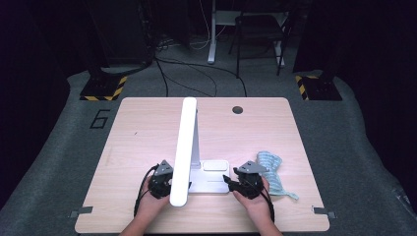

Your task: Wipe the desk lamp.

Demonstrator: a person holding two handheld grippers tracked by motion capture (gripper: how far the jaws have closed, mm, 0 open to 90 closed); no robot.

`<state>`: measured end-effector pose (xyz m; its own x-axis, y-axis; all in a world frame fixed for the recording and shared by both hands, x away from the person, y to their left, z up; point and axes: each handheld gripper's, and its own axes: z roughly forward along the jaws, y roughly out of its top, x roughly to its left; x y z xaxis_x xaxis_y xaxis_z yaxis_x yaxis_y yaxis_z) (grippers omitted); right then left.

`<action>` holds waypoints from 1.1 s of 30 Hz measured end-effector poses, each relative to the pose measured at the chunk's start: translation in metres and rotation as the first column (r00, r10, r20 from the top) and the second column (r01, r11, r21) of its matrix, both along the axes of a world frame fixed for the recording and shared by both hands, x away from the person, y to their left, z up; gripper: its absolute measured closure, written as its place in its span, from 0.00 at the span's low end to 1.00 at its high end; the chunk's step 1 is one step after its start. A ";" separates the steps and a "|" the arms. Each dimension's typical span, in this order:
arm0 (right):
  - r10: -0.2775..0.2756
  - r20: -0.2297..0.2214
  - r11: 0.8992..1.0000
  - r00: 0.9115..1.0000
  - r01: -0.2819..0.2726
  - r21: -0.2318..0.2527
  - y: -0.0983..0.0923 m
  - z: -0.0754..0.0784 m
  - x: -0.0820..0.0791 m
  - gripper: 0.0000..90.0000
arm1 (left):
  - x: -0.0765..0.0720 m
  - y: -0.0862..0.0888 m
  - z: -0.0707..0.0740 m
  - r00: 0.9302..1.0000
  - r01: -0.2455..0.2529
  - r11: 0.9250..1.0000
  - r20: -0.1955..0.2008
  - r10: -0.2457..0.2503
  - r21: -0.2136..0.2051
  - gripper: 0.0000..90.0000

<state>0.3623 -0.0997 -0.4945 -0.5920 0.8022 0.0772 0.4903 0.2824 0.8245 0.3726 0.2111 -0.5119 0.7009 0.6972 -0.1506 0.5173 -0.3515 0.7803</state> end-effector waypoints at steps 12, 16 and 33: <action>-0.010 0.007 1.000 1.000 0.010 0.026 -0.009 -0.002 -0.007 0.53 | 0.005 0.010 0.005 0.999 -0.046 0.999 0.014 0.046 -0.027 0.35; -0.011 0.005 0.999 1.000 0.011 0.041 -0.012 0.000 -0.006 0.53 | 0.004 0.015 0.008 0.998 -0.061 0.998 0.020 0.061 -0.034 0.35; -0.007 0.021 0.999 1.000 0.006 0.046 -0.032 0.033 -0.010 0.50 | 0.002 0.039 0.022 0.991 -0.115 0.992 0.062 0.118 -0.052 0.35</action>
<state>0.3522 -0.1321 -0.4613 -0.5889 0.8018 0.1016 0.4745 0.2412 0.8466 0.3745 0.2500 -0.4894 0.6247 0.7676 -0.1431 0.5007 -0.2532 0.8278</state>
